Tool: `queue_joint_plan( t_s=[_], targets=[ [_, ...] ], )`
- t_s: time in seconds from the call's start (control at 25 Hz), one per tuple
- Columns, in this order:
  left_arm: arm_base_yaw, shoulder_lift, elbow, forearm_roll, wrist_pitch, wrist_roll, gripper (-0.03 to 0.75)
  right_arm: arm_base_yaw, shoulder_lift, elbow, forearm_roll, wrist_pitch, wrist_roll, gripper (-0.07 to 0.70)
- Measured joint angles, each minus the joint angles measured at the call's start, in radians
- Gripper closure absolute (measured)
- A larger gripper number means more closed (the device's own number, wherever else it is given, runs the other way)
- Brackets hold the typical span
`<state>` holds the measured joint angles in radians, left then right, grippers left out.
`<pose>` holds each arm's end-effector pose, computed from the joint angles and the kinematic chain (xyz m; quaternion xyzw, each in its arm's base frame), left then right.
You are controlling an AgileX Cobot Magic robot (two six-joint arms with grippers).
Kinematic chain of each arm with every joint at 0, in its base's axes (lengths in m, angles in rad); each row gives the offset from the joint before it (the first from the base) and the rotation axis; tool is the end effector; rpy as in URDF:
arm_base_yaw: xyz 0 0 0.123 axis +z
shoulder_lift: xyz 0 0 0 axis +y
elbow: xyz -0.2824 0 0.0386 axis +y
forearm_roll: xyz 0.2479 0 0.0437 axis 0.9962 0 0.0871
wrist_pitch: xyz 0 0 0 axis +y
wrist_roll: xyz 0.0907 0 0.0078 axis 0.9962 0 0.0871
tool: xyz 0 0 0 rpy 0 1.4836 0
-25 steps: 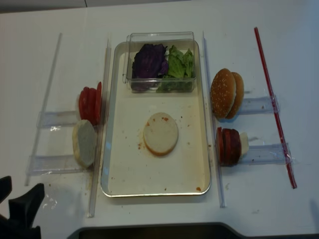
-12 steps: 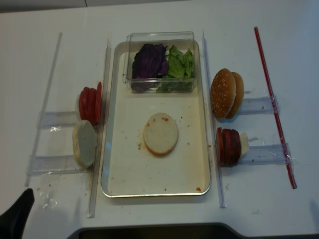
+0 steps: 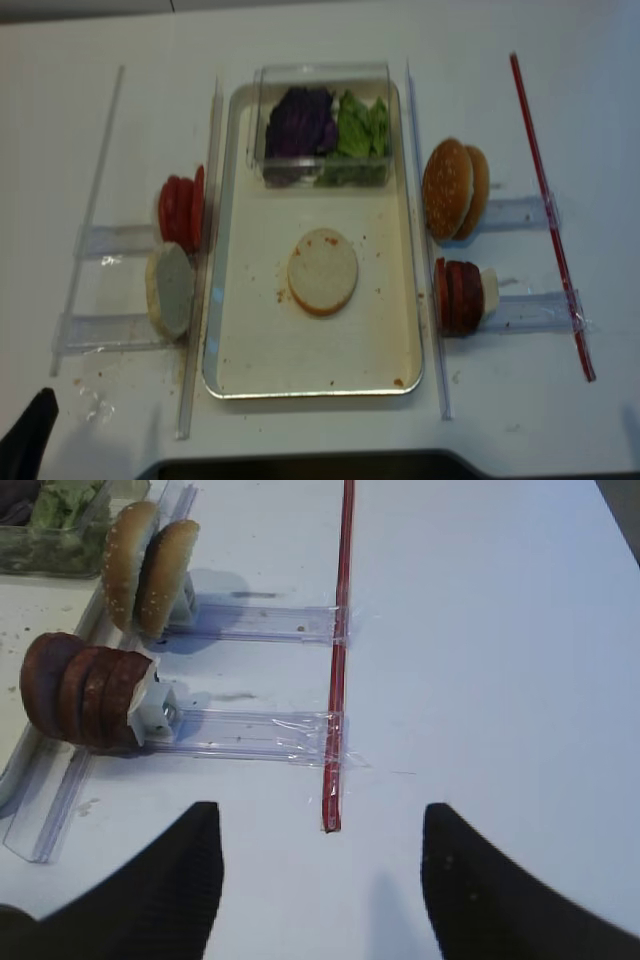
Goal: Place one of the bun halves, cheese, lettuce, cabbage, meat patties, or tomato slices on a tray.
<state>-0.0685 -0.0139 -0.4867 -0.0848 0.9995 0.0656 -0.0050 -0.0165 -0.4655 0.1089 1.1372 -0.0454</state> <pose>-0.0036 -0.0063 0.2787 0.0564 0.8341 -0.0432 0.5471 -0.0071 0.0090 0.2619 -0.0214 0.8754 0.0422 0.4812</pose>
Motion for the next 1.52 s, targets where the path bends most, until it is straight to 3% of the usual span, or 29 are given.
queue_joint_plan(
  t_s=[0.28, 0.52, 0.84, 1.52],
  targets=[
    [0.0, -0.002, -0.005, 0.0, 0.046, 0.0, 0.279, 0.0, 0.0, 0.0, 0.0, 0.0, 0.0, 0.178],
    [0.0, -0.002, -0.007, 0.051, 0.182, -0.015, 0.279, 0.0, 0.0, 0.0, 0.0, 0.0, -0.002, 0.178],
    [0.0, -0.002, -0.004, 0.103, 0.188, -0.093, 0.279, 0.0, 0.0, 0.0, 0.0, 0.0, -0.002, 0.178],
    [0.0, -0.002, -0.002, 0.103, 0.188, -0.105, 0.279, 0.0, 0.0, 0.0, 0.0, 0.0, -0.003, 0.178]
  ],
)
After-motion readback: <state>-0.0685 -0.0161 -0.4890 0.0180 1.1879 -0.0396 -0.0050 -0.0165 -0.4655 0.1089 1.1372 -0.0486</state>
